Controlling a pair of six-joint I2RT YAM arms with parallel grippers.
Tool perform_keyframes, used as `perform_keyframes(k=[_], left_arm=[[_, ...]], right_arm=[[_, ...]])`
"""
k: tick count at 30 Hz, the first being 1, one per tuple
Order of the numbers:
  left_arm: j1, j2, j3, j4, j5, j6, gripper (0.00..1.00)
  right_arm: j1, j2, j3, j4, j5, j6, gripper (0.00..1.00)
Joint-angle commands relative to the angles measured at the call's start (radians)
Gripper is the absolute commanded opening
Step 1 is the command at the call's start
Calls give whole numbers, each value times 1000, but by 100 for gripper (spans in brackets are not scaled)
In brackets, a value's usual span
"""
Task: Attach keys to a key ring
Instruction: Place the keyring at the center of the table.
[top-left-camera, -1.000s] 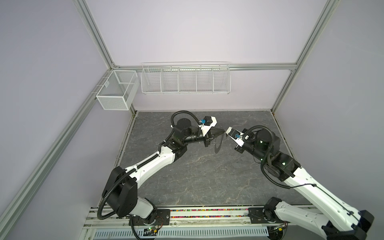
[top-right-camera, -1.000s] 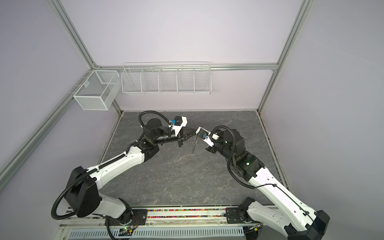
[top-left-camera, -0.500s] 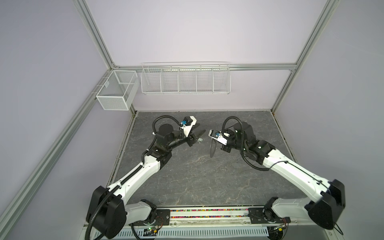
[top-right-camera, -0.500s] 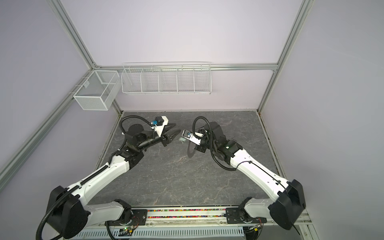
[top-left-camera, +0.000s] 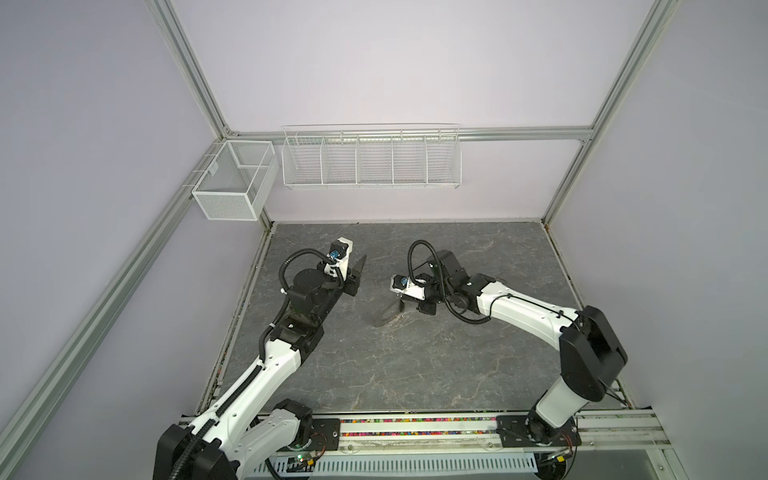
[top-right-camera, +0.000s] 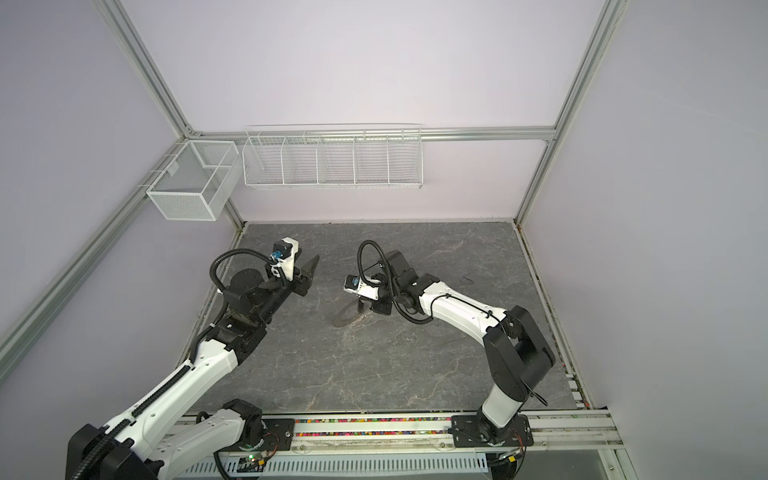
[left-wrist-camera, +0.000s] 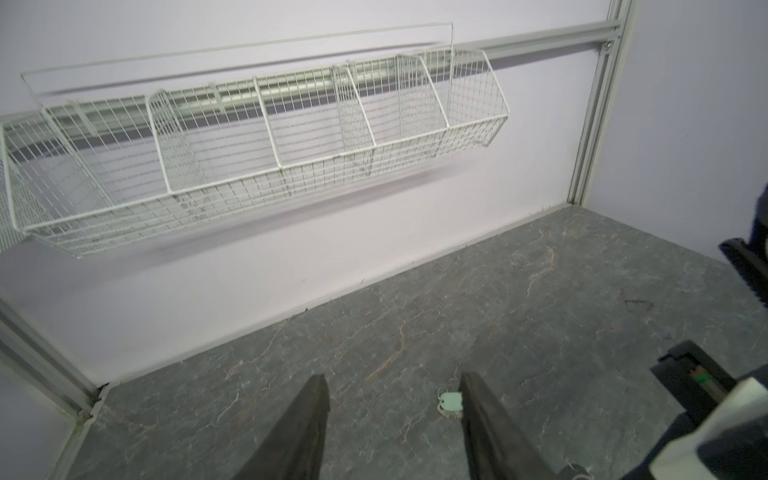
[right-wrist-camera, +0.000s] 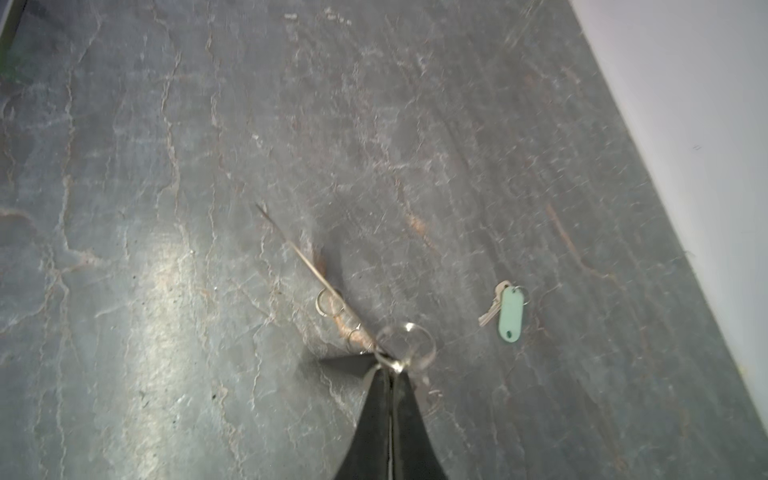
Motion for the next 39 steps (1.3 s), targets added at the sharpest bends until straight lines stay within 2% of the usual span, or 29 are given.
perform_keyframes(k=[1, 10, 15, 22, 26, 28, 33, 36, 39], left_arm=[[3, 28, 0, 3, 3, -13, 52], [-4, 119, 3, 62, 93, -42, 52], [-13, 177, 12, 81, 124, -53, 52], [-20, 229, 12, 90, 159, -67, 52], [-20, 241, 19, 69, 171, -72, 52], [-20, 237, 26, 49, 169, -90, 52], [-20, 216, 11, 26, 184, -127, 54], [-20, 194, 6, -1, 181, -138, 54], [-20, 175, 9, -43, 173, -128, 55]], right_arm=[[-17, -32, -45, -47, -3, -29, 7], [-58, -140, -165, -195, 65, -92, 7], [-80, -97, -160, -291, 141, -112, 7], [-115, -49, -167, -312, 220, -81, 7], [-135, -22, -163, -336, 216, -85, 8], [-149, -29, -161, -323, 229, -70, 14], [-170, -56, -154, -313, 238, -58, 44], [-197, -99, -144, -289, 236, -24, 52], [-242, -183, -131, -247, 176, 31, 57]])
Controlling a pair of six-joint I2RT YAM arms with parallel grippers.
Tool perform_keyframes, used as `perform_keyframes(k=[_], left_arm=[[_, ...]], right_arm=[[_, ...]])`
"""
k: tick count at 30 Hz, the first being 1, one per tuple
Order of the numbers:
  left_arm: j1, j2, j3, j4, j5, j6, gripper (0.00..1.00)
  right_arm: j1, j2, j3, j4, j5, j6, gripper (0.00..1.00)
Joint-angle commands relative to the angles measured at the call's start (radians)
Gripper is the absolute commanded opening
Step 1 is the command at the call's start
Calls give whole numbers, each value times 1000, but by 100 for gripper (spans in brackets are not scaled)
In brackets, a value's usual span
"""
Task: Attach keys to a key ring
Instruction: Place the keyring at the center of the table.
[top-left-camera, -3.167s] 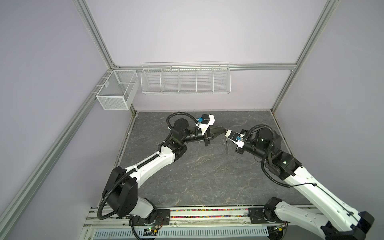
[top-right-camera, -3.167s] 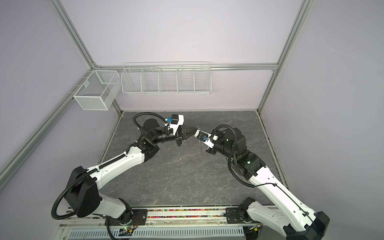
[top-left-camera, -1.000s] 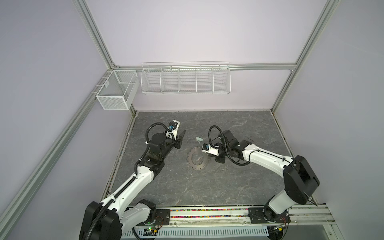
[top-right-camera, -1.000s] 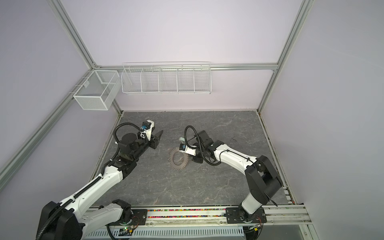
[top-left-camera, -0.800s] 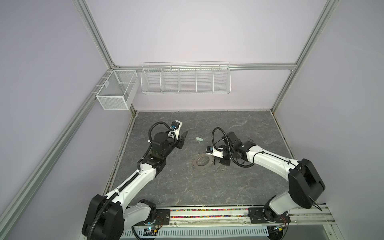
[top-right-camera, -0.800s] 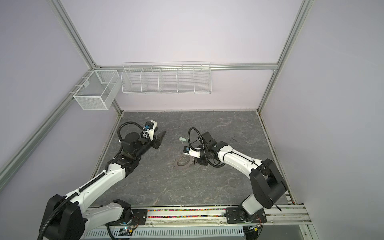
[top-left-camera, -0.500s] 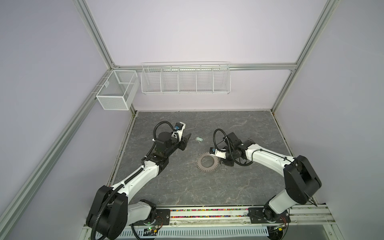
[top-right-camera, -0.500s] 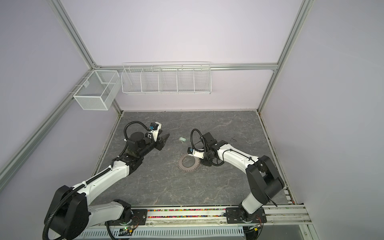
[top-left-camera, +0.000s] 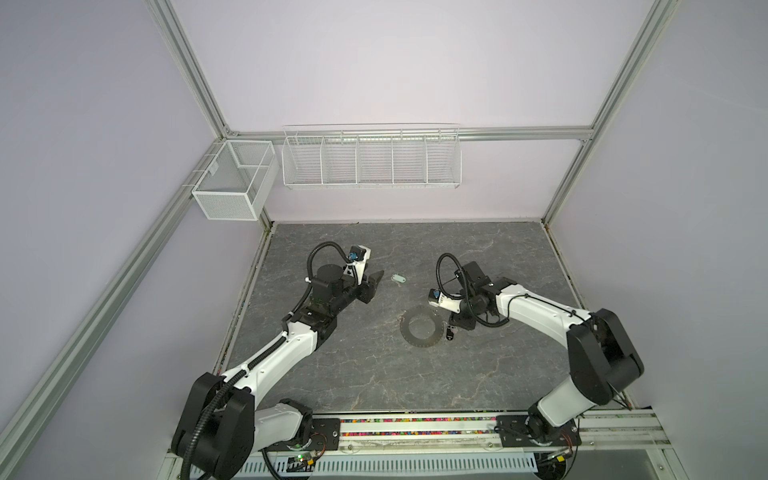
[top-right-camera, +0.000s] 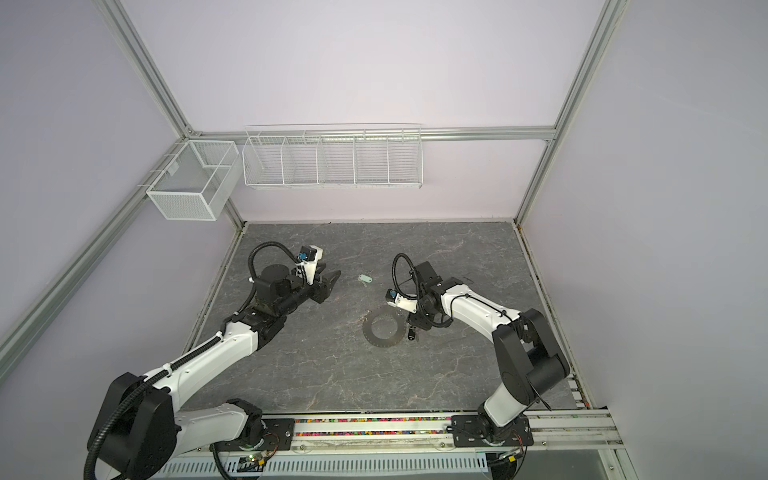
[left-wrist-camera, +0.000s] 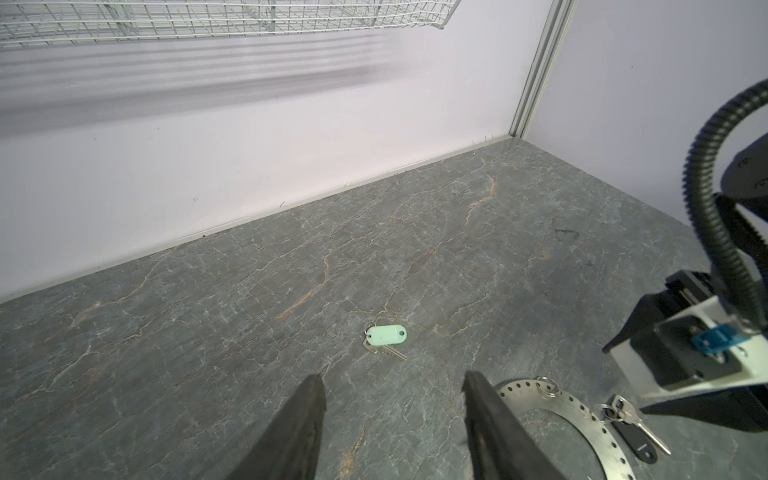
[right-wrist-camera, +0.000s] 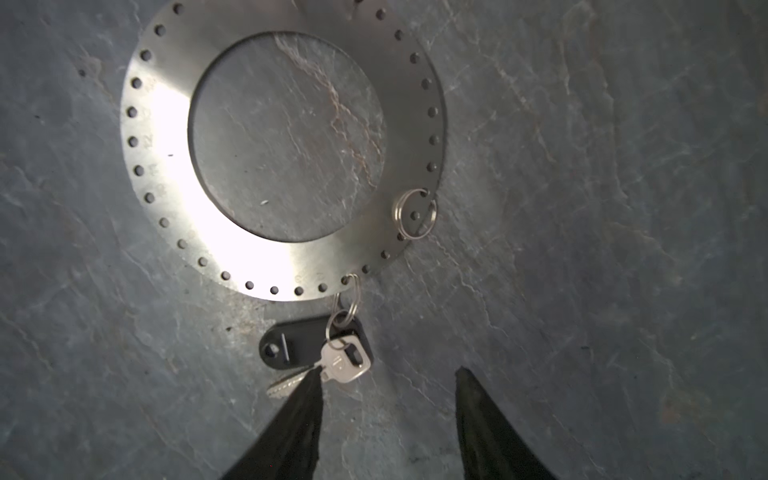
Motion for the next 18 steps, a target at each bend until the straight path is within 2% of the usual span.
perform_keyframes(k=[1, 6, 9, 13, 18], left_arm=[[-5, -27, 10, -60, -2, -10, 55], [-3, 6, 20, -73, -29, -28, 54], [-1, 11, 62, -141, -4, -53, 53], [6, 17, 79, -179, -9, -76, 53], [56, 57, 90, -186, 17, -61, 52]], right_arm=[[-44, -113, 31, 67, -75, 79, 58], [-10, -58, 113, 105, -201, 198, 53], [35, 2, 116, 181, -242, 259, 48], [115, 88, 122, 284, -188, 333, 41], [213, 190, 117, 350, -111, 327, 40]])
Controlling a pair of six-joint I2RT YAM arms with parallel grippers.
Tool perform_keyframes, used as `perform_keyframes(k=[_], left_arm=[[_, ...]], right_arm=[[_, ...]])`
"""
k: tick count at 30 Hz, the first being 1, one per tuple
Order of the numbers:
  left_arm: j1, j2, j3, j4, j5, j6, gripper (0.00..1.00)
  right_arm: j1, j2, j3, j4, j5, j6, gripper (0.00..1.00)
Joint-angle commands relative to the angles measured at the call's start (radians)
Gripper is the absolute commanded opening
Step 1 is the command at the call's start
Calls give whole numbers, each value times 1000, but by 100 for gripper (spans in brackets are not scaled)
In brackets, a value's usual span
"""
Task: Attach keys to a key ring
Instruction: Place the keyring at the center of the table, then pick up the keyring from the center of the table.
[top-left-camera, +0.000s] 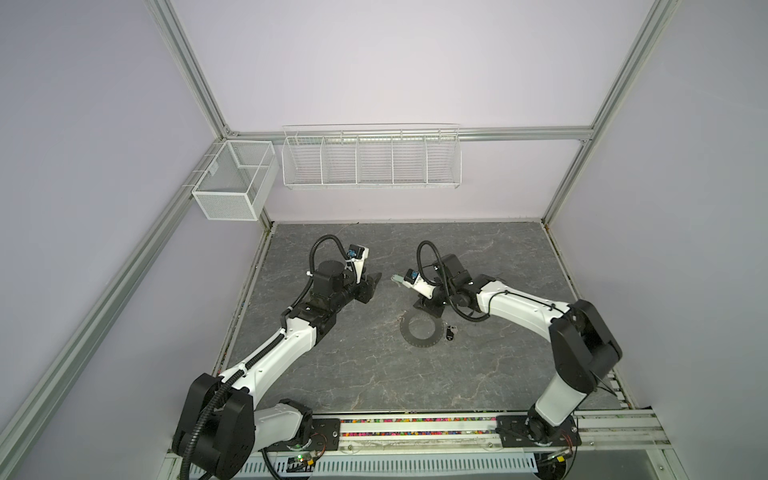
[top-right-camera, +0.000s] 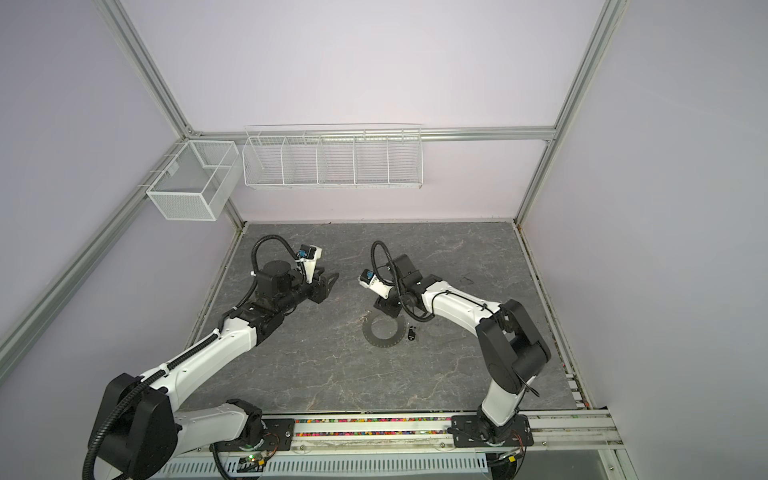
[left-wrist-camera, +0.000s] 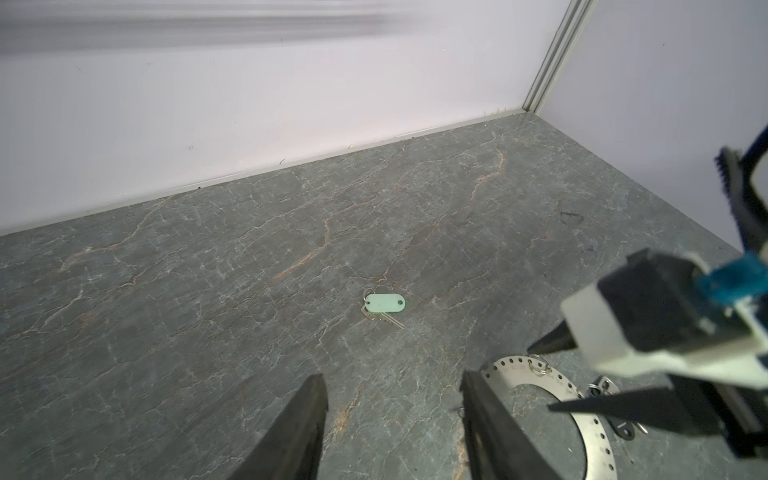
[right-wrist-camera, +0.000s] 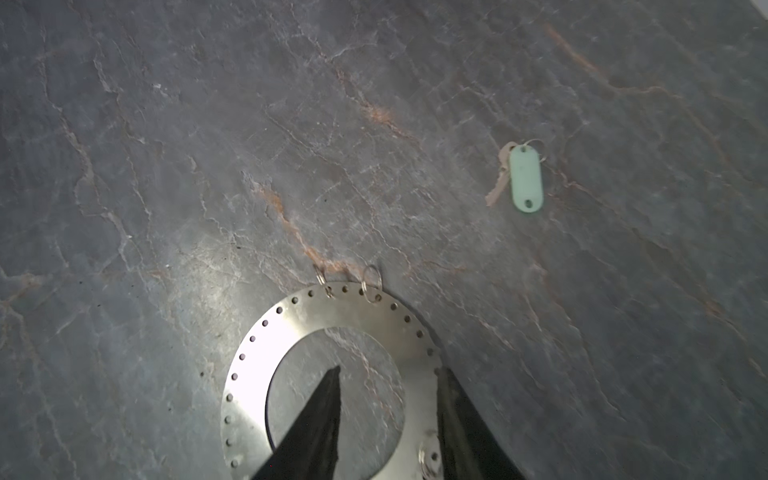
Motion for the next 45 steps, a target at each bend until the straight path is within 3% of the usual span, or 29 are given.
perform_keyframes(k=[1, 9, 13, 19, 32, 45], left_arm=[[49, 37, 30, -47, 43, -10, 52], [81, -15, -13, -5, 84, -46, 51], [81, -32, -33, 33, 90, -56, 51], [81, 12, -39, 79, 103, 24, 51], [81, 40, -18, 85, 172, 62, 51], [80, 57, -26, 112, 195, 56, 49]], right_arm=[[57, 36, -13, 76, 34, 30, 40], [97, 112, -18, 124, 32, 37, 40], [93, 132, -11, 91, 54, -1, 35], [84, 163, -10, 71, -12, -80, 34], [73, 219, 30, 44, 7, -54, 33], [72, 221, 41, 67, -25, -95, 23]])
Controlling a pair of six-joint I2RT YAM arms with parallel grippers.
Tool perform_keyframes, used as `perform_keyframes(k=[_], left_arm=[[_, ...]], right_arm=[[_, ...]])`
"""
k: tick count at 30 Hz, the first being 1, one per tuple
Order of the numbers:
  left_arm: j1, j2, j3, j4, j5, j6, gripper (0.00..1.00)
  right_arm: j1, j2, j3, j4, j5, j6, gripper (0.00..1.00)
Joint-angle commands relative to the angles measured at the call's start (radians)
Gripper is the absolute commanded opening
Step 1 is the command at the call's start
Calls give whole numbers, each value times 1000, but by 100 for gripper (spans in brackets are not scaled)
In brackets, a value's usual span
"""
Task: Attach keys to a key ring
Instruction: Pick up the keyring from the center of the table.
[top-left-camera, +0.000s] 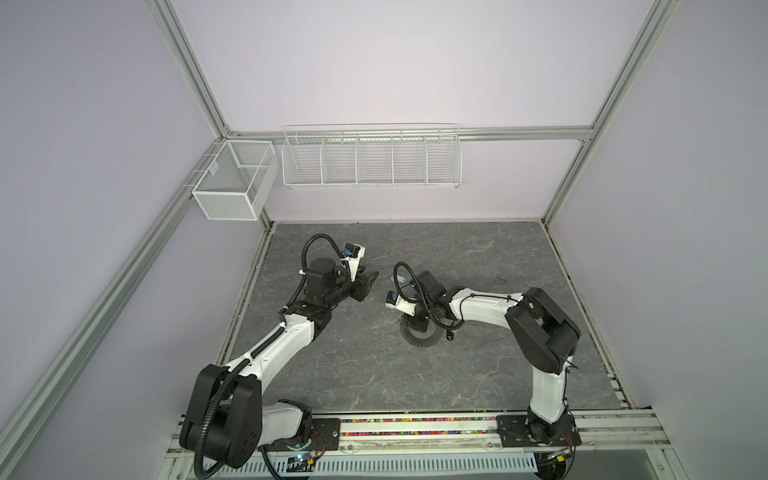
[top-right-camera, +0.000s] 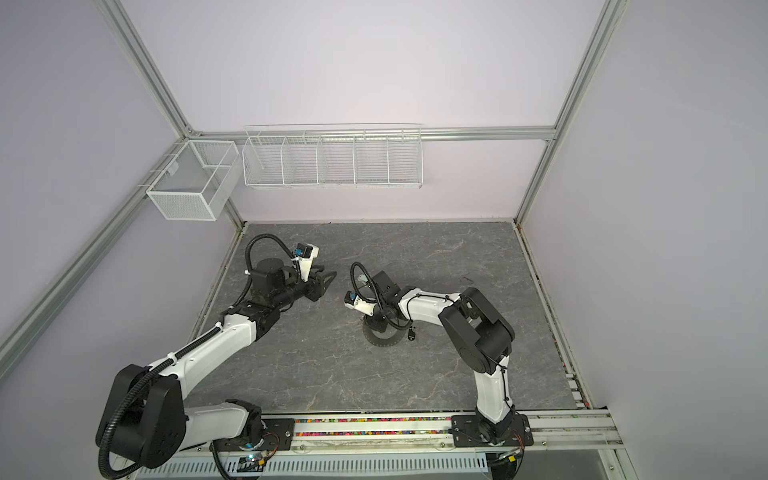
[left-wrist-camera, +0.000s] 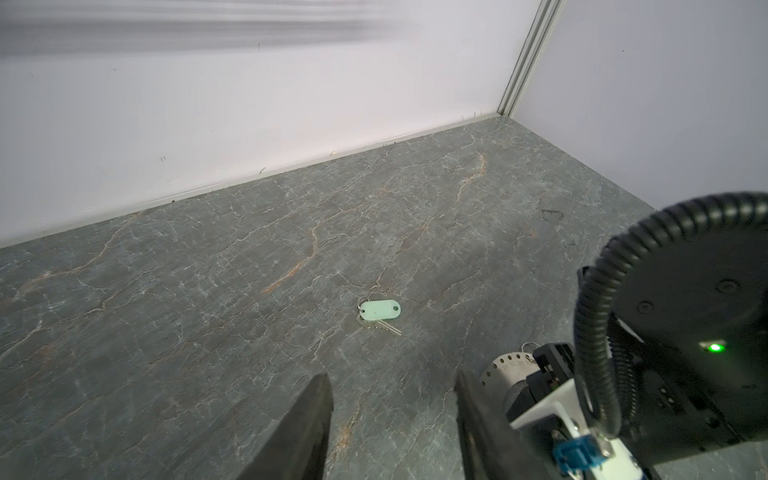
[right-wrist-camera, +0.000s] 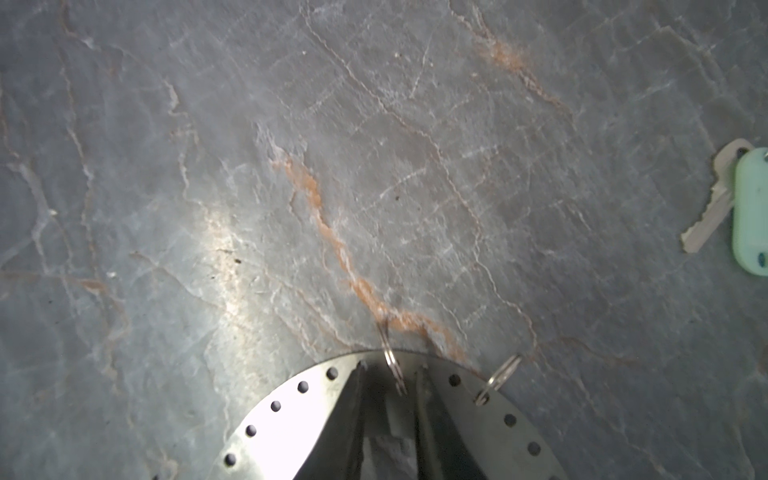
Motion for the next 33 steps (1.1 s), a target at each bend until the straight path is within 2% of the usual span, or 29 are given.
perform_keyframes(k=[1, 18, 22, 25, 31, 33], left_arm=[[1, 12, -5, 23, 22, 8, 49], [2, 20, -14, 37, 39, 7, 48], [1, 9, -20, 49, 11, 2, 48], [2, -23, -56, 123, -13, -28, 48], [2, -75, -115, 225, 132, 61, 43], [-1, -88, -133, 247, 222, 120, 34]], right_arm=[[-3, 24, 15, -11, -28, -29, 22], [-5, 11, 9, 7, -56, -66, 7], [-11, -39, -29, 52, -68, -66, 7], [-33, -103, -81, 114, -103, -45, 7], [-95, -263, -178, 183, -240, -46, 7], [-105, -312, -196, 182, -270, -79, 7]])
